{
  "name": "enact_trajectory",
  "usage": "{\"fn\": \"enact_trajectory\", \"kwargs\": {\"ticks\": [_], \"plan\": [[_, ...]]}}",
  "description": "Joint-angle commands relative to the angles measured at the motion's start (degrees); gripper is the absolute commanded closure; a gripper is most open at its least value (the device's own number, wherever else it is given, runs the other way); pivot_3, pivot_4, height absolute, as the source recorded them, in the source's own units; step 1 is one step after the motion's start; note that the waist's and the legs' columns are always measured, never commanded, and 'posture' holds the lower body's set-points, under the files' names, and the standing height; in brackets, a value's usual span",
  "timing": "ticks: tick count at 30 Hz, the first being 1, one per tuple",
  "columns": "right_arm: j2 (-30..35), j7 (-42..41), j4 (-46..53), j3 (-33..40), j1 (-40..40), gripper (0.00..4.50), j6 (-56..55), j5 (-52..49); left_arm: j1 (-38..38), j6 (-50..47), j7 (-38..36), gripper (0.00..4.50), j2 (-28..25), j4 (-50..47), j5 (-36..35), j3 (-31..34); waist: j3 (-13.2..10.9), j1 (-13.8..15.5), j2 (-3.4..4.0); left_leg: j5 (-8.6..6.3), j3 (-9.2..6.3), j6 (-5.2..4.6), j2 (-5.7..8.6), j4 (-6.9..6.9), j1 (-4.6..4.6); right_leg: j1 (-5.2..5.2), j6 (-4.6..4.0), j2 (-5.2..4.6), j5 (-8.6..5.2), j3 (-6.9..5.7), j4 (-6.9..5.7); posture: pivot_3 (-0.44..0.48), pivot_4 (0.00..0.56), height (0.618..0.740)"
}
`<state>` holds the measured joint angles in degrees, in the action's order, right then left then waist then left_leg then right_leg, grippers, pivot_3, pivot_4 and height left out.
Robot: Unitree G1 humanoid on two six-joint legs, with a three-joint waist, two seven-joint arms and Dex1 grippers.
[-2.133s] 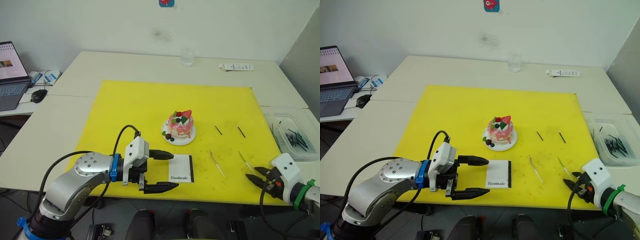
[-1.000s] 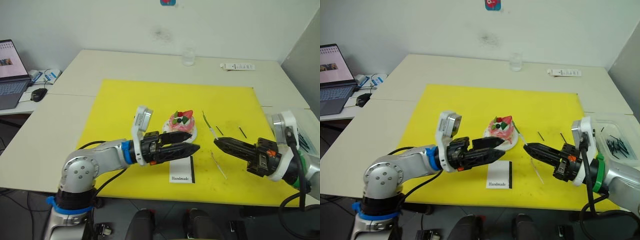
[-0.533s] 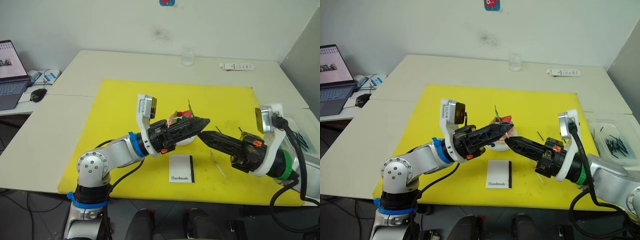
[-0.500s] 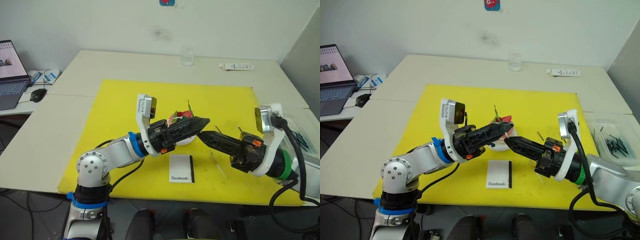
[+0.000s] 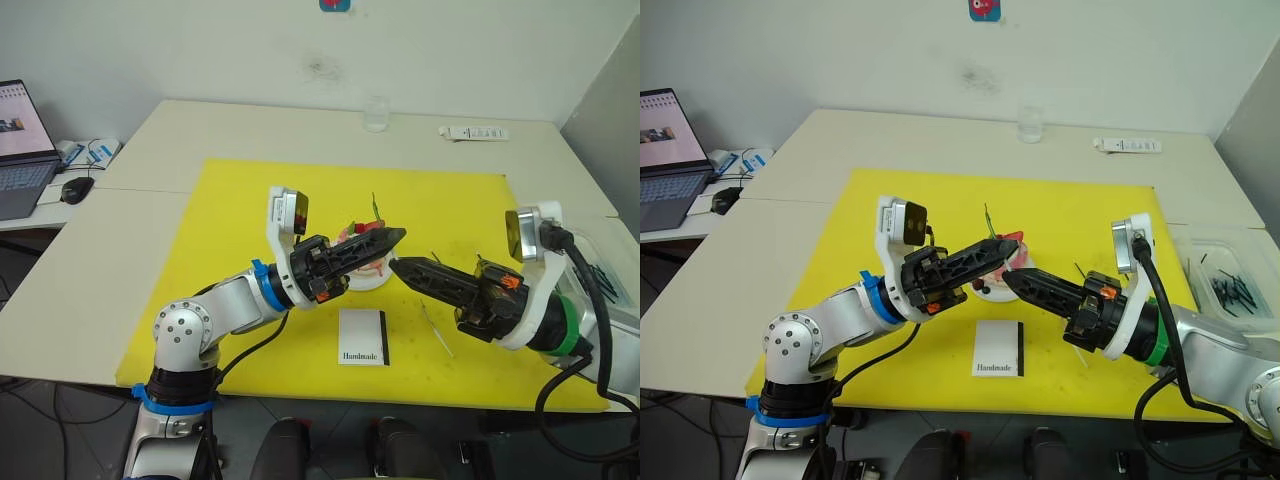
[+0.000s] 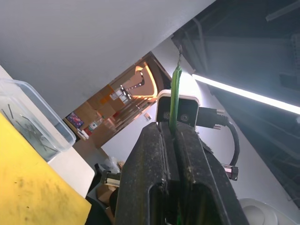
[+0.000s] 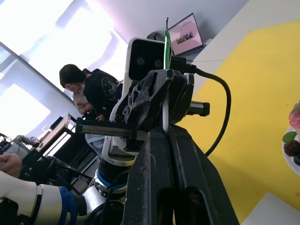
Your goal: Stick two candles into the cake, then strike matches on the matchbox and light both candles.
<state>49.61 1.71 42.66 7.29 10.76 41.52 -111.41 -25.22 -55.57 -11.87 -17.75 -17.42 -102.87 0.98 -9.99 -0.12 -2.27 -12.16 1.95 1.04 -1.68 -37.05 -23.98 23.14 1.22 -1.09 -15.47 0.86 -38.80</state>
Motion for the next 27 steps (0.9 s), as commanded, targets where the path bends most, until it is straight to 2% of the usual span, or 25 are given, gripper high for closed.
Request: {"fn": "enact_trajectory", "kwargs": {"ticks": [1,4,8,9,10,11,14,18,20,24,27], "plan": [[-0.15,-0.04,0.71,-0.42,1.55,4.50,-1.39,-1.03,-0.29,-0.03,-1.09,4.48,-0.12,-1.56,-2.21,-0.94,0.00,0.00,0.00,0.00,0.00,0.00,0.00,0.00,0.00,0.00,0.00,0.00,0.00,0.00,0.00,0.000,0.150,0.738],[-0.07,-0.50,0.61,-0.36,1.70,3.93,-1.19,0.35,-0.60,0.20,-1.29,4.50,-0.36,-1.92,-2.24,-0.93,0.00,0.01,0.00,0.00,0.00,0.00,0.00,0.00,0.00,0.00,0.00,0.00,0.00,-0.01,0.00,0.000,0.150,0.738],[2.12,-3.14,0.32,1.23,1.17,2.53,0.67,4.57,-1.77,1.21,-1.85,4.50,-1.86,-2.47,0.90,0.44,0.00,0.01,0.00,0.00,0.01,0.00,0.00,0.01,-0.01,0.01,0.00,0.00,0.00,0.00,0.04,0.000,0.150,0.738],[3.87,-5.17,0.75,2.04,0.90,2.05,1.88,7.81,-2.37,1.37,-2.99,4.50,-2.97,-3.07,3.19,0.92,0.00,0.02,0.00,0.00,0.01,0.00,0.00,0.02,-0.01,0.01,0.00,0.00,0.00,0.00,0.05,0.000,0.150,0.738],[5.49,-6.93,1.20,2.53,1.07,1.83,2.69,11.53,-2.94,1.52,-4.05,4.50,-4.16,-3.50,4.84,1.53,0.00,0.03,0.00,0.00,0.01,0.00,0.00,0.02,-0.01,0.01,0.00,0.00,0.00,-0.01,0.06,0.000,0.150,0.738],[6.89,-8.69,1.61,2.86,1.77,1.42,3.07,15.53,-3.54,1.63,-5.00,4.50,-5.70,-3.83,6.43,2.29,0.00,0.04,0.00,0.00,0.00,0.00,0.01,0.02,-0.03,0.02,-0.01,0.00,0.00,-0.02,0.07,0.000,0.150,0.738],[12.68,-16.55,3.33,1.42,4.69,0.43,2.79,31.97,-4.79,2.86,-10.38,4.50,-11.84,-5.06,15.79,3.73,0.00,-0.09,0.04,0.00,0.03,0.00,-0.01,0.07,0.00,0.08,-0.05,0.02,-0.01,0.00,0.09,0.000,0.150,0.738],[13.29,-22.91,3.61,-1.16,5.56,0.43,0.11,44.56,-6.31,8.35,-15.46,4.50,-15.40,-2.39,29.75,3.55,-0.01,0.09,0.03,0.00,-0.04,0.00,-0.04,0.12,-0.02,0.06,-0.11,0.03,-0.05,-0.11,0.19,0.000,0.150,0.738],[12.15,-24.72,3.47,-3.00,6.85,0.43,-0.63,48.77,-6.56,11.62,-16.82,4.50,-14.90,1.20,35.29,3.74,-0.01,0.11,0.03,0.00,0.01,0.00,-0.02,0.13,-0.06,0.07,-0.11,0.00,-0.04,-0.07,0.24,0.000,0.150,0.738],[9.65,-26.56,3.16,-7.69,10.25,0.43,-0.87,57.14,-6.79,21.79,-22.78,4.50,-14.12,8.23,51.08,-0.15,-0.01,0.11,0.03,0.00,0.05,0.00,-0.01,0.12,-0.14,0.10,-0.08,-0.03,-0.03,-0.05,0.30,0.000,0.150,0.738],[7.93,-26.82,2.81,-9.85,11.81,0.43,-0.09,61.19,-7.40,26.13,-25.95,4.50,-12.53,11.67,57.39,-2.01,-0.02,0.11,0.02,-0.01,0.03,0.00,-0.02,0.12,-0.22,0.14,-0.08,-0.05,-0.02,-0.08,0.34,0.000,0.150,0.738]]}}
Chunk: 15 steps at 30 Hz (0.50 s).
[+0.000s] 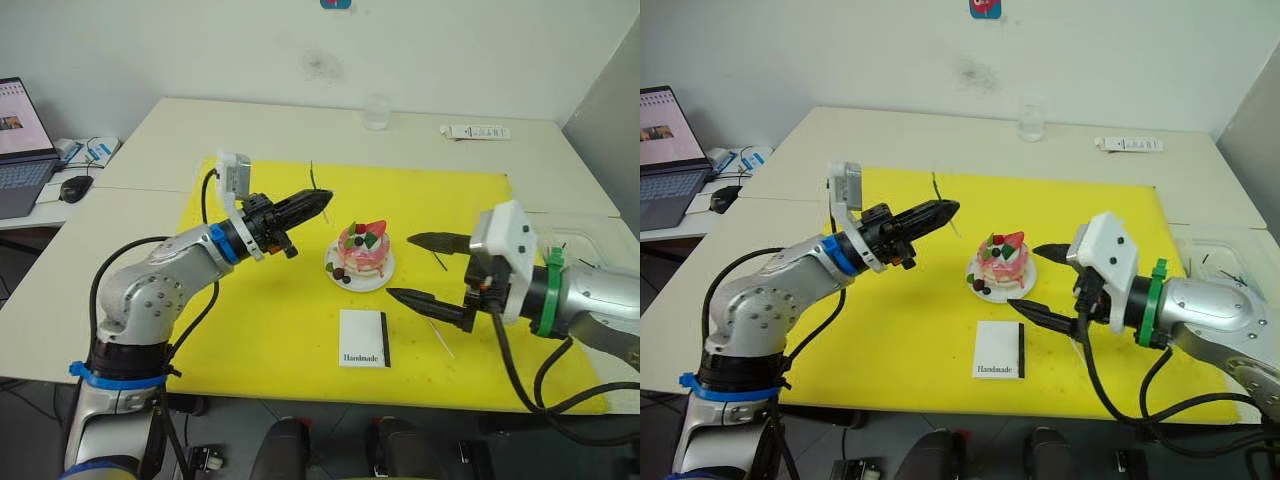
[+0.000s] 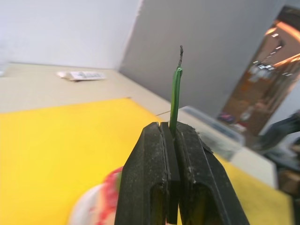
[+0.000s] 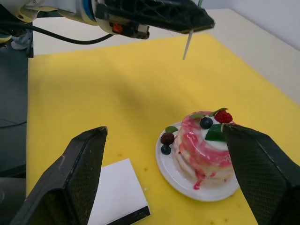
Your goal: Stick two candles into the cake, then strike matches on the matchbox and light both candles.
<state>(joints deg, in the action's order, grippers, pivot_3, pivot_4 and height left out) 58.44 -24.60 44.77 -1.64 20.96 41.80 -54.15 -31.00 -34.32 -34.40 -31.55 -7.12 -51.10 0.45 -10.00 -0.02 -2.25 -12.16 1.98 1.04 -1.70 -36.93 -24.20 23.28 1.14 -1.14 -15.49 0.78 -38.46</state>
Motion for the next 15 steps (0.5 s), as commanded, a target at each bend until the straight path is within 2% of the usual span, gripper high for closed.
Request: {"fn": "enact_trajectory", "kwargs": {"ticks": [1,8,15], "plan": [[-1.53,-0.63,0.62,-1.40,2.01,0.43,-0.02,5.01,-1.76,5.50,-4.40,4.50,1.70,2.14,6.76,-1.59,0.00,0.00,0.00,0.00,0.00,0.00,0.00,0.00,-0.04,0.03,0.00,0.00,0.00,-0.01,0.00,0.000,0.150,0.738],[-5.00,1.44,0.86,-3.79,1.76,0.43,3.28,12.40,-3.79,11.58,-9.51,4.50,6.34,9.05,15.39,-3.54,0.00,-0.01,0.00,0.00,-0.08,-0.01,-0.04,0.00,-0.28,0.09,0.09,-0.01,0.07,-0.14,0.28,0.000,0.150,0.738],[-8.37,2.92,1.74,-3.45,1.54,0.43,6.68,15.89,-5.02,13.90,-12.52,4.50,9.95,13.53,19.88,-4.06,0.00,-0.04,0.00,-0.01,-0.10,-0.02,-0.02,-0.01,-0.36,0.09,0.15,0.00,0.11,-0.15,0.38,0.000,0.150,0.738]]}}
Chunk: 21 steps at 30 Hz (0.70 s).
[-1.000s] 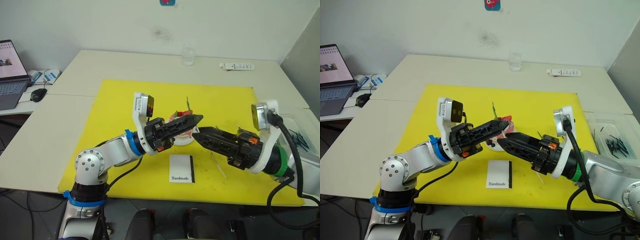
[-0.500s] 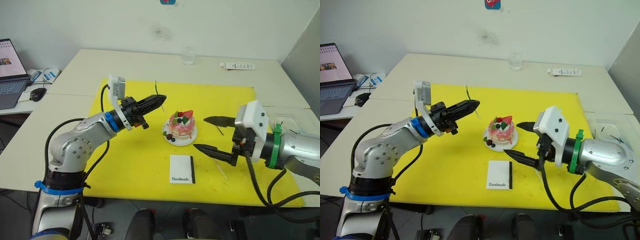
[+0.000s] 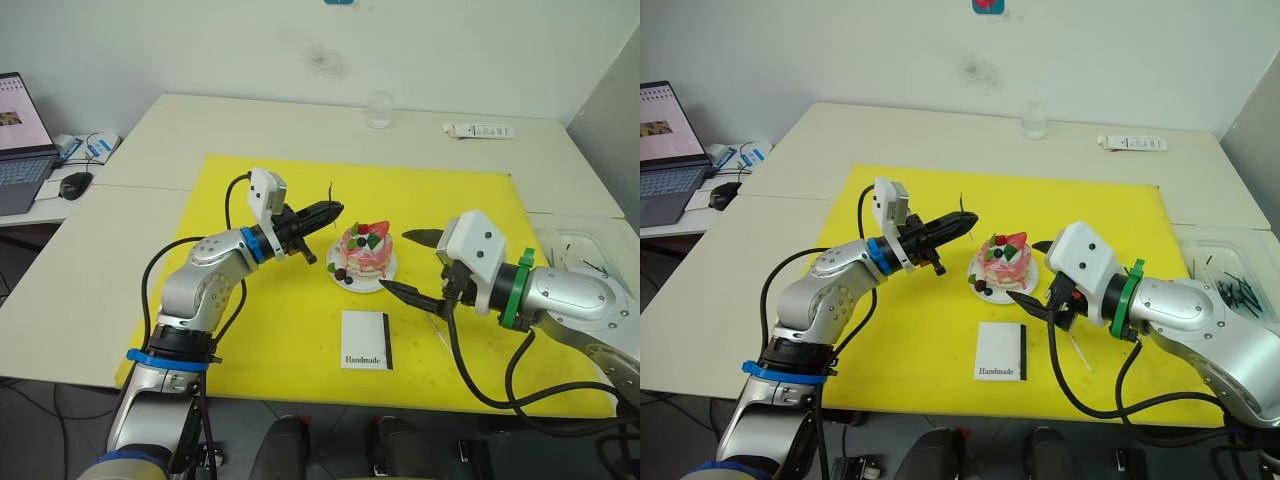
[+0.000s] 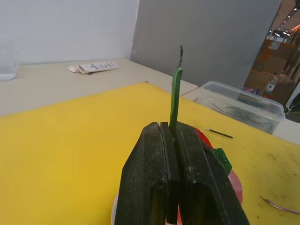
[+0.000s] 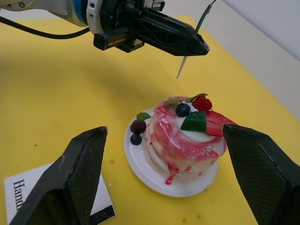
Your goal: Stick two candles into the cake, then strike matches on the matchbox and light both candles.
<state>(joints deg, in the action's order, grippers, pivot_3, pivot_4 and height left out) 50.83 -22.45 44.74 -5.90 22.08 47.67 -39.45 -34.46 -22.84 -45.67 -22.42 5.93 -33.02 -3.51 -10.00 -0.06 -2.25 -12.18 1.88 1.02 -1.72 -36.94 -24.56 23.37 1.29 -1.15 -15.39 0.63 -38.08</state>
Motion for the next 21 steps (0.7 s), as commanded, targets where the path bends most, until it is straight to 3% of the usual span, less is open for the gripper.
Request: {"fn": "enact_trajectory", "kwargs": {"ticks": [1,21], "plan": [[-1.13,0.87,1.87,0.88,0.49,0.43,1.22,1.52,-1.76,2.90,-1.40,4.50,1.27,1.15,2.37,0.02,0.00,0.00,0.00,0.00,-0.01,0.00,0.00,0.00,0.00,0.00,0.00,0.00,0.00,-0.02,0.00,0.000,0.150,0.738],[-4.29,0.49,4.03,2.76,2.53,0.43,7.57,1.44,-1.85,5.36,-3.39,4.50,5.57,6.87,7.20,0.65,0.00,-0.05,0.00,0.00,-0.03,0.00,0.01,-0.04,0.00,-0.01,0.01,0.01,0.09,-0.03,-0.03,0.000,0.150,0.738]]}}
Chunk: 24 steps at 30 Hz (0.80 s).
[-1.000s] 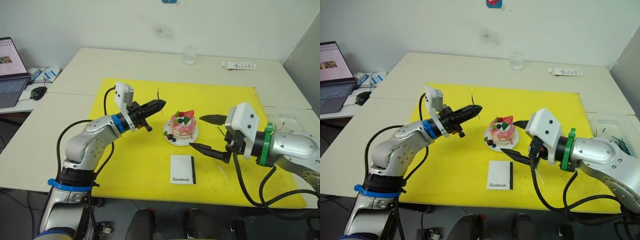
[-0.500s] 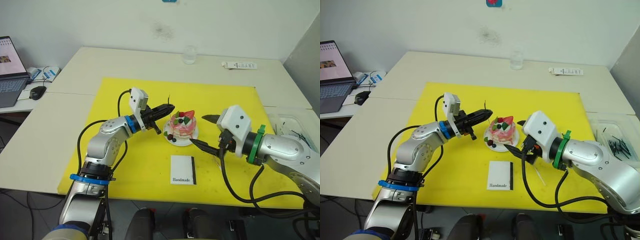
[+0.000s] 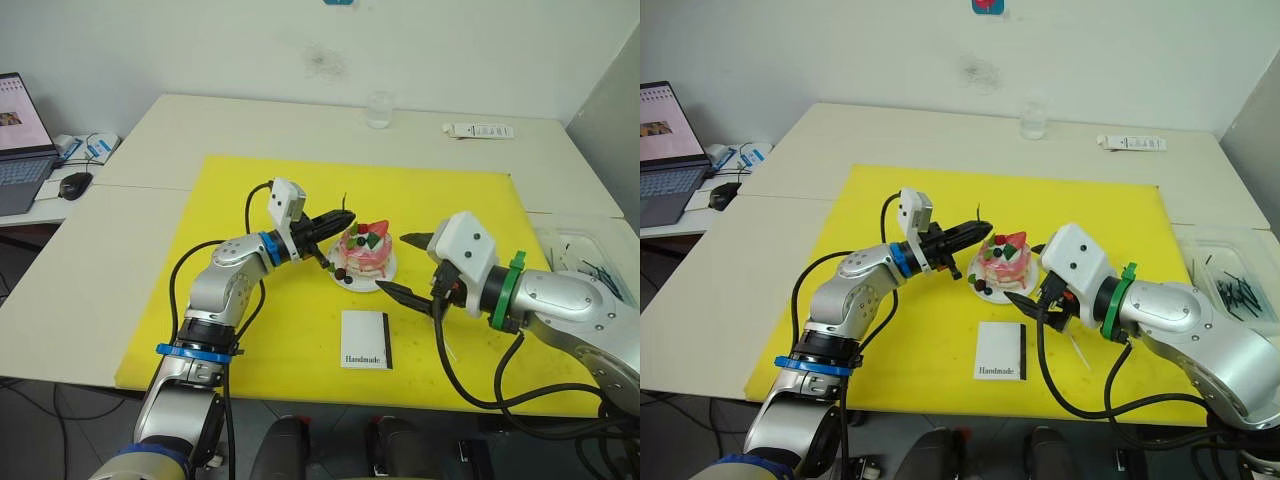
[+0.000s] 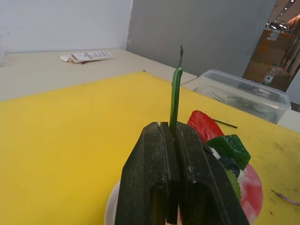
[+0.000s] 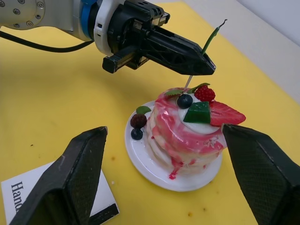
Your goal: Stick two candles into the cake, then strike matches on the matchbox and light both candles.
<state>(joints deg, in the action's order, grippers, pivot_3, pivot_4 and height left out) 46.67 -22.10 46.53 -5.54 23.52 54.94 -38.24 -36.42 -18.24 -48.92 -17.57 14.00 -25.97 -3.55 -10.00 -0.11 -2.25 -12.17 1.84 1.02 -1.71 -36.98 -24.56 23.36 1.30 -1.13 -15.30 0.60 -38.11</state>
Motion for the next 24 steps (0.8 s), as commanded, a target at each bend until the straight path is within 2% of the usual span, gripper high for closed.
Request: {"fn": "enact_trajectory", "kwargs": {"ticks": [1,15,24], "plan": [[-0.15,0.09,2.25,2.47,1.13,0.43,0.43,0.23,0.13,0.59,-0.03,4.50,0.86,-1.32,0.07,0.89,0.00,0.00,0.00,0.00,0.00,0.00,0.00,0.00,0.00,0.00,0.00,0.00,0.00,-0.01,0.00,0.000,0.150,0.738],[-0.74,-0.26,2.08,2.44,1.27,0.43,0.87,0.75,4.75,2.82,0.12,4.50,2.07,-1.24,2.92,-0.39,0.01,-0.01,0.01,0.00,-0.01,0.00,0.00,-0.01,0.01,-0.03,-0.20,0.00,0.12,-0.02,-0.01,0.000,0.150,0.738],[-0.74,-0.43,2.31,2.36,0.83,0.43,0.47,0.98,4.97,3.05,1.72,4.50,2.97,-1.04,2.98,0.46,0.02,0.00,0.01,0.00,-0.01,0.00,0.00,-0.06,0.02,-0.05,-0.15,0.00,0.20,-0.01,-0.01,0.000,0.150,0.738]]}}
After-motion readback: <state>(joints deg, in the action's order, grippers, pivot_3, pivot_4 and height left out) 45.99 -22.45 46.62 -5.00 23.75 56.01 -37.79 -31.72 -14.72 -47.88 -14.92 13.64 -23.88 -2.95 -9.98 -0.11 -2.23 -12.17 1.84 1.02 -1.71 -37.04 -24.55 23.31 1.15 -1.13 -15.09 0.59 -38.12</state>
